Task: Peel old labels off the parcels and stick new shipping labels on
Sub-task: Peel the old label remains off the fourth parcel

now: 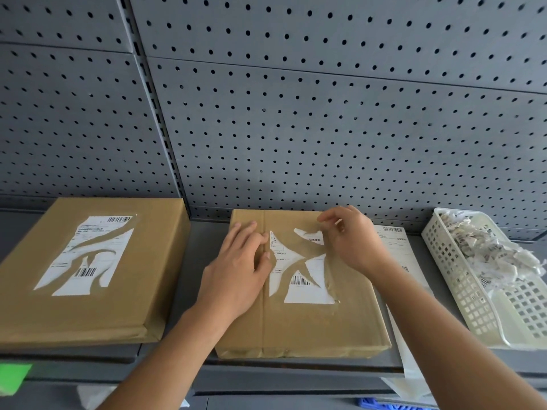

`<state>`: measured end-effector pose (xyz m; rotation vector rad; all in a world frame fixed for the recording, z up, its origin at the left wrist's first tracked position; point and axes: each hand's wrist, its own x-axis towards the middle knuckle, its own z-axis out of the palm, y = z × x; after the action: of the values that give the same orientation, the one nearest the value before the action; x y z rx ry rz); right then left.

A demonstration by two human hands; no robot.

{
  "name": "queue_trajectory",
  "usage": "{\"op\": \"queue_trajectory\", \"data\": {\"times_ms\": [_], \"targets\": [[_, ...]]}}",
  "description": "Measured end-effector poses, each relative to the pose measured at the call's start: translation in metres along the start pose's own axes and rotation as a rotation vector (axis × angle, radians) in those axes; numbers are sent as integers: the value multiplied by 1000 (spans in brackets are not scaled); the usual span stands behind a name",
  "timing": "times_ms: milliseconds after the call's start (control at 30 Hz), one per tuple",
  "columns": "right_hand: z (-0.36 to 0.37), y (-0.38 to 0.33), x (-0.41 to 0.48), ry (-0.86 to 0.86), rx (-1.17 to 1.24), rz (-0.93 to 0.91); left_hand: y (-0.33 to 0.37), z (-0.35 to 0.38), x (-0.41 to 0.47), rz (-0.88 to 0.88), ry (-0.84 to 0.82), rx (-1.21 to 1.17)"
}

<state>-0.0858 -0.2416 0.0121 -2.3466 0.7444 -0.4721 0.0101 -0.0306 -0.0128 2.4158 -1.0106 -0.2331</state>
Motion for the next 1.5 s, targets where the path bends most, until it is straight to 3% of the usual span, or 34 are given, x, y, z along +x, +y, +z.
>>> {"op": "queue_trajectory", "data": {"times_ms": [367, 733, 967, 1133, 1500], "targets": [[15, 2, -7, 5, -214, 24, -1, 1, 0, 3, 6, 5], [0, -7, -3, -60, 341, 204, -1, 1, 0, 2, 0, 3], [-3, 7, -8, -48, 111, 1, -2, 2, 1, 9, 17, -1], [-1, 12, -10, -127, 24, -132, -1, 2, 0, 4, 17, -6], [7, 15, -4, -102, -88, -346, 0, 2, 1, 2, 24, 1]]}}
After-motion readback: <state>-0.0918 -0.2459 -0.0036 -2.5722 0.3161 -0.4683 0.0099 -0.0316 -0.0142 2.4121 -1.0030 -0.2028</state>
